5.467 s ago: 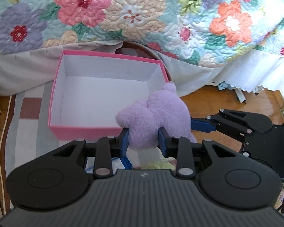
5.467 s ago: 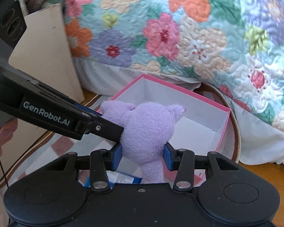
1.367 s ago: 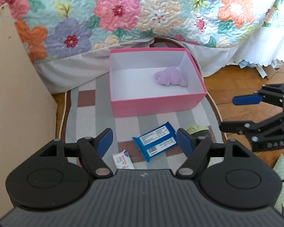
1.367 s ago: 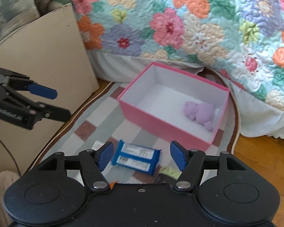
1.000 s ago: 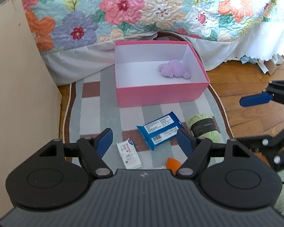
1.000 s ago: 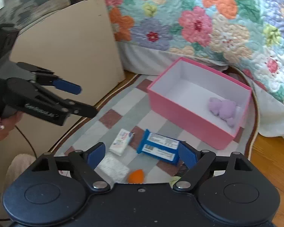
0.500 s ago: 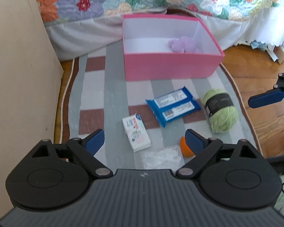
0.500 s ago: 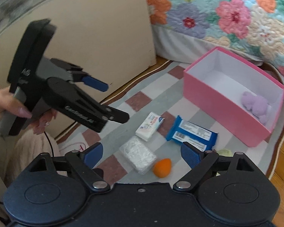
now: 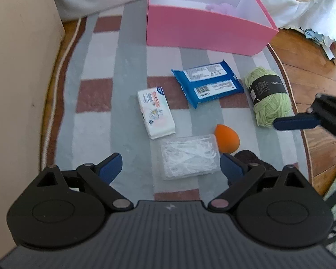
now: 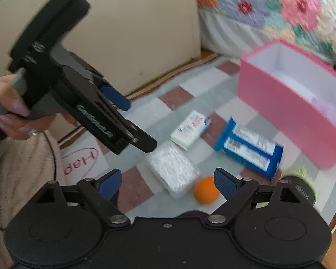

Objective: Organize objects
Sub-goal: 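Withdraw the left tool from the box toward the clear floss-pick box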

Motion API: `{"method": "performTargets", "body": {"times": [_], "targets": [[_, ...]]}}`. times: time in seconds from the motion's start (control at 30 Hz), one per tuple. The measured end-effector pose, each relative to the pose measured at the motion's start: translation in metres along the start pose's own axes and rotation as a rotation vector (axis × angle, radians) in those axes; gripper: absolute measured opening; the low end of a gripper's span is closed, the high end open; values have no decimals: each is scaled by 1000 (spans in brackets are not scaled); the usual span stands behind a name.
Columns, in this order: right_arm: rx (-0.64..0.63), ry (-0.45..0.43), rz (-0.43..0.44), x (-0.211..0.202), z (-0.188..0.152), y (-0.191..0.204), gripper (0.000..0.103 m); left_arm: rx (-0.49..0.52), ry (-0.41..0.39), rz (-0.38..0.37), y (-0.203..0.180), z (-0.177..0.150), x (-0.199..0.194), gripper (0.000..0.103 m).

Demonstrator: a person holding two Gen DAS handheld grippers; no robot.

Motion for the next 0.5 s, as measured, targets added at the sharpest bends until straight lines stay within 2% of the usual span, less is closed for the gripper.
{"method": "performTargets", "body": {"times": [0.3,0.5], "targets": [[67,73,1,43,-26,0,92,-80,40,-59,4,-9,27,93],[191,157,17,64,-43,4,92,-80,56,-46,7,-16,38,87]]}}
Point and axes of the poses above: each gripper's, at about its wrist camera, not at the fingertips, and x roughly the way its jaws point, y to its left, z to its top, the point moved 10 cm from there along x, roughly the way its jaws point, and after that the axes turned 5 degrees about -y, right-handed, at the moved point
